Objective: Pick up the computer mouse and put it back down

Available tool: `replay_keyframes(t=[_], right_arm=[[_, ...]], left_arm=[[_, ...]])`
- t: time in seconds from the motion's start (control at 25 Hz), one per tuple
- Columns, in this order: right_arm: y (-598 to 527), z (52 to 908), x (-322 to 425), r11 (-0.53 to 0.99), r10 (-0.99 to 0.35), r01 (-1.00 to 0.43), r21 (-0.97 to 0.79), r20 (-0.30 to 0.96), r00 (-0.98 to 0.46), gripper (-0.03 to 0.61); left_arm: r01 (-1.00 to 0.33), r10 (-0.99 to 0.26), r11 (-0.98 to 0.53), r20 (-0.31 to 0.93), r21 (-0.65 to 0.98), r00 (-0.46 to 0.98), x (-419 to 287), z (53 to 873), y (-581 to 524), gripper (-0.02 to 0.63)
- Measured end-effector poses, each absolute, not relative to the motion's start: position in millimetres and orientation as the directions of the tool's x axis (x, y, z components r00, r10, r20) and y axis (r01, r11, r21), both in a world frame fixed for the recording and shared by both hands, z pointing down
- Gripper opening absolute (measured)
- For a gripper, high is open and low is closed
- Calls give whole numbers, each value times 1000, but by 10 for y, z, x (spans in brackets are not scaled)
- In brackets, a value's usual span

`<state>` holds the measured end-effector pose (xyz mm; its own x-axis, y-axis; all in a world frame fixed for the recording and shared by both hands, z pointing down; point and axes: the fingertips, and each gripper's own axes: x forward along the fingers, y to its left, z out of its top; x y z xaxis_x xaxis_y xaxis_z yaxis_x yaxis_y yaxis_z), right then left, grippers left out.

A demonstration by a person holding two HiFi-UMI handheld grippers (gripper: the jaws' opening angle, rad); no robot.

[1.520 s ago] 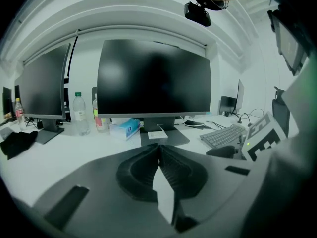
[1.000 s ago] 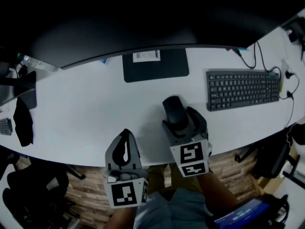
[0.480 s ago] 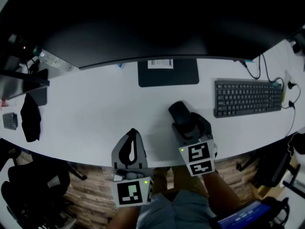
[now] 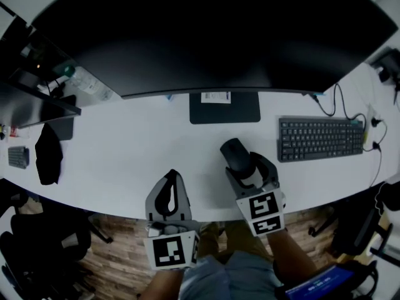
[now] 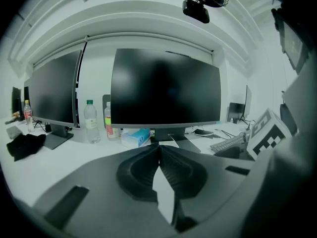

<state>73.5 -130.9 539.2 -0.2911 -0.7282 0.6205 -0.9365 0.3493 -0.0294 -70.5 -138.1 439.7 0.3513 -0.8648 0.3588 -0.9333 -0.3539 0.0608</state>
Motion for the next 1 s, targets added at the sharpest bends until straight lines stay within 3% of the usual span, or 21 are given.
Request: replay_keyframes(t=[0.48, 1.0], right_arm=[[-1546, 3896, 224, 462, -834, -886, 31, 356, -422, 301], [-1573, 2651, -239, 544, -839, -825, 149, 100, -535, 301]], left_arm=[[-961, -950, -276, 155, 0, 273, -1036, 3454, -1446, 8], [-987, -987, -155, -39, -34, 156, -1548, 2644, -1343, 8]])
